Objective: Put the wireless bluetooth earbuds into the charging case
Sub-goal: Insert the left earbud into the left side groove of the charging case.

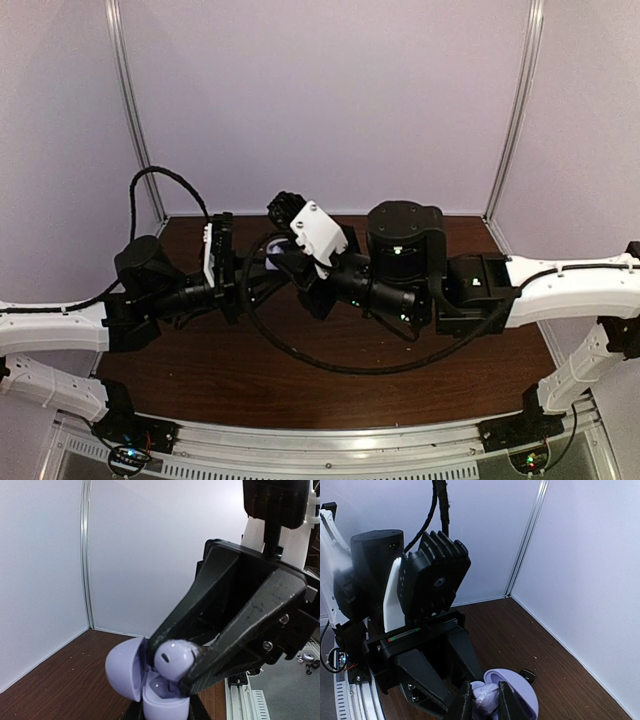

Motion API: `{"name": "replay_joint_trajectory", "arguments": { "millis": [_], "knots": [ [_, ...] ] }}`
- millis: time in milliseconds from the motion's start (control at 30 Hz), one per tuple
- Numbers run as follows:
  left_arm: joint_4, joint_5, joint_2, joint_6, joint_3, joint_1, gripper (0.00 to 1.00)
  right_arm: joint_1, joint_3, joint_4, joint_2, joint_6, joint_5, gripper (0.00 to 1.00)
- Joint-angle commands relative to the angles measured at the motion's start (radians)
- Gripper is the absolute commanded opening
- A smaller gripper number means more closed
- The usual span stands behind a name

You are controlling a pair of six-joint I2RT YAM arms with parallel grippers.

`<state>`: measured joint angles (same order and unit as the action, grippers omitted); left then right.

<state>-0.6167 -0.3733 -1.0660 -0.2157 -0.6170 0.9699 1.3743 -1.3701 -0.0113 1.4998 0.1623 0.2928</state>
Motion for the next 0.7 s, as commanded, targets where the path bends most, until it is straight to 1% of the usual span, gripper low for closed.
{"name": "replay_joint_trajectory", "arguments": {
  "millis": [0, 100, 167, 233, 433, 667],
  "knots": [
    [-0.049, 0.008, 0.015, -0.007, -0.027, 0.004, 0.0, 0.005, -0.015, -0.015, 0.009, 0.006, 0.029, 0.2],
    [-0.048, 0.014, 0.019, -0.009, -0.024, 0.004, 0.0, 0.005, -0.013, -0.014, 0.005, 0.005, 0.028, 0.26],
    [-0.048, 0.016, 0.021, -0.009, -0.022, 0.003, 0.0, 0.005, -0.014, -0.014, 0.001, 0.004, 0.026, 0.32],
    [-0.048, 0.017, 0.021, -0.008, -0.021, 0.003, 0.0, 0.005, -0.016, -0.014, -0.001, 0.003, 0.021, 0.35],
    [-0.043, 0.016, 0.018, -0.004, -0.02, 0.004, 0.0, 0.005, -0.038, -0.025, -0.005, 0.002, 0.001, 0.37],
    [-0.038, 0.007, 0.01, -0.009, -0.021, 0.004, 0.0, 0.005, -0.082, -0.024, -0.016, 0.019, -0.058, 0.42]
  ]
}}
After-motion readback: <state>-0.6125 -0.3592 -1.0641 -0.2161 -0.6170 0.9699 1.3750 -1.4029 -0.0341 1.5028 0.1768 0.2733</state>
